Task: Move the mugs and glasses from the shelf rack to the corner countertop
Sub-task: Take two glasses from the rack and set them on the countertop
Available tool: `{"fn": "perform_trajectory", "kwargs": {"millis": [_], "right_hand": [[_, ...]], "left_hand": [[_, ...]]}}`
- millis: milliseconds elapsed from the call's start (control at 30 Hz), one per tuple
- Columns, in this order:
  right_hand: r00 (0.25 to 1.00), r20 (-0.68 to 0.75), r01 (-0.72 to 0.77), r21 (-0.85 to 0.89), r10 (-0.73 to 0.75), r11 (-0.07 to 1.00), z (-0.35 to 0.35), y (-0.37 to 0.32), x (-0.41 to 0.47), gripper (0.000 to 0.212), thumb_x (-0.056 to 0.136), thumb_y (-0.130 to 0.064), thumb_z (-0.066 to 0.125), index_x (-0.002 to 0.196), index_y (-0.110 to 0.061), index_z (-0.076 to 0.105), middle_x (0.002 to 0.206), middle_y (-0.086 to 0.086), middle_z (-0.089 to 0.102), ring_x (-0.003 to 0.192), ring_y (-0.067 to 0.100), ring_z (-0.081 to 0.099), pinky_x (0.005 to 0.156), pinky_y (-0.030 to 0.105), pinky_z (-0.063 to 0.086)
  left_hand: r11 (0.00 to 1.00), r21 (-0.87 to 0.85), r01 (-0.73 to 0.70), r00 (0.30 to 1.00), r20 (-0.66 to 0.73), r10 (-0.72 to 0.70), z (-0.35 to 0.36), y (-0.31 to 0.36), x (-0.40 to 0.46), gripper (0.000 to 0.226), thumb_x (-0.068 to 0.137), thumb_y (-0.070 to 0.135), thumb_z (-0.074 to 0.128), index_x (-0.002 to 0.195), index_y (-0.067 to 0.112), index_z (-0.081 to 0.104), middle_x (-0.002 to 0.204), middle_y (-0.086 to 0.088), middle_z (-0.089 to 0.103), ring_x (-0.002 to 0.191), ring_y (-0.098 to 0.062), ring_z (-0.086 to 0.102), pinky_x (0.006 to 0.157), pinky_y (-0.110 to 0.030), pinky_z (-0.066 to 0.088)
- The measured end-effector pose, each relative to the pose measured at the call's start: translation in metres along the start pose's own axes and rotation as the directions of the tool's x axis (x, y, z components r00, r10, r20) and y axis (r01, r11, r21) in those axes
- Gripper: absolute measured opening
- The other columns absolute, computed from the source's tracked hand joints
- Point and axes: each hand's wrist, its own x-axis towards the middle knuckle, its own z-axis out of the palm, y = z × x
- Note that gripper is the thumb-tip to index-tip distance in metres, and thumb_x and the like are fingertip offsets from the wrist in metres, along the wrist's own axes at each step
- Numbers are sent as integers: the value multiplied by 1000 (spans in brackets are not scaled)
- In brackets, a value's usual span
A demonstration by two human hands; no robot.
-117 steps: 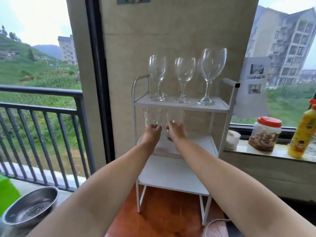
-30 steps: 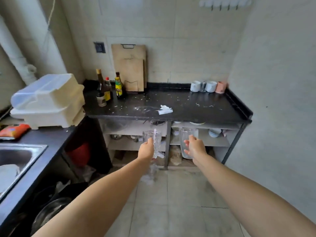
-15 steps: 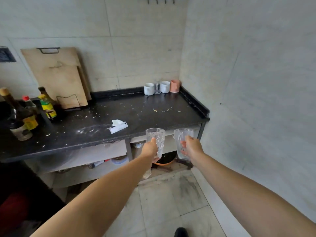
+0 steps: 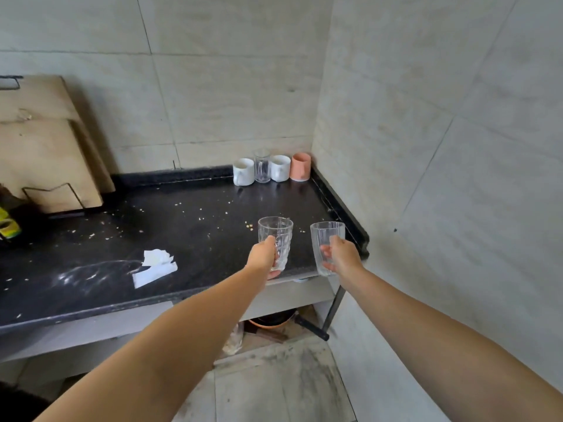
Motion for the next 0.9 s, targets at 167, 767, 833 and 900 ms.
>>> {"fn": "perform_trajectory", "kwargs": {"millis": [167, 767, 833, 900], "right_hand": [[998, 8, -56, 36, 56, 998, 7, -16, 63, 27, 99, -25, 36, 83, -16, 56, 81, -3, 62, 83, 18, 58, 87, 38, 55], [991, 16, -130, -79, 132, 988, 84, -91, 322, 43, 101, -39, 31, 101, -15, 67, 101, -3, 60, 88, 11, 51, 93, 32, 33], [992, 33, -115, -101, 119, 988, 91, -91, 342, 44, 100, -40, 30, 99, -19, 68, 96, -6, 59, 84, 8, 49, 91, 32, 31], [994, 32, -102, -115, 106, 988, 99, -90, 365, 44, 100, -42, 30, 99, -21, 69, 85, -14, 56, 77, 1, 46, 90, 31, 30]], "left_hand": [[999, -32, 23, 1000, -15, -23, 23, 20, 56, 49, 97, 30, 37, 135, 1, 46, 120, -21, 63, 65, -13, 53, 52, -26, 46], [989, -60, 137, 991, -4, -137, 100, 116, 318, 58, 95, 44, 42, 131, -1, 50, 115, -21, 65, 94, -26, 64, 59, -27, 47], [987, -74, 145, 989, -19, -147, 106, 117, 334, 59, 95, 46, 42, 129, -2, 51, 100, -19, 63, 95, -26, 61, 65, -27, 49], [986, -74, 150, 988, -26, -153, 114, 118, 353, 53, 95, 46, 42, 118, 0, 59, 93, -20, 58, 93, -23, 59, 73, -29, 50]]}}
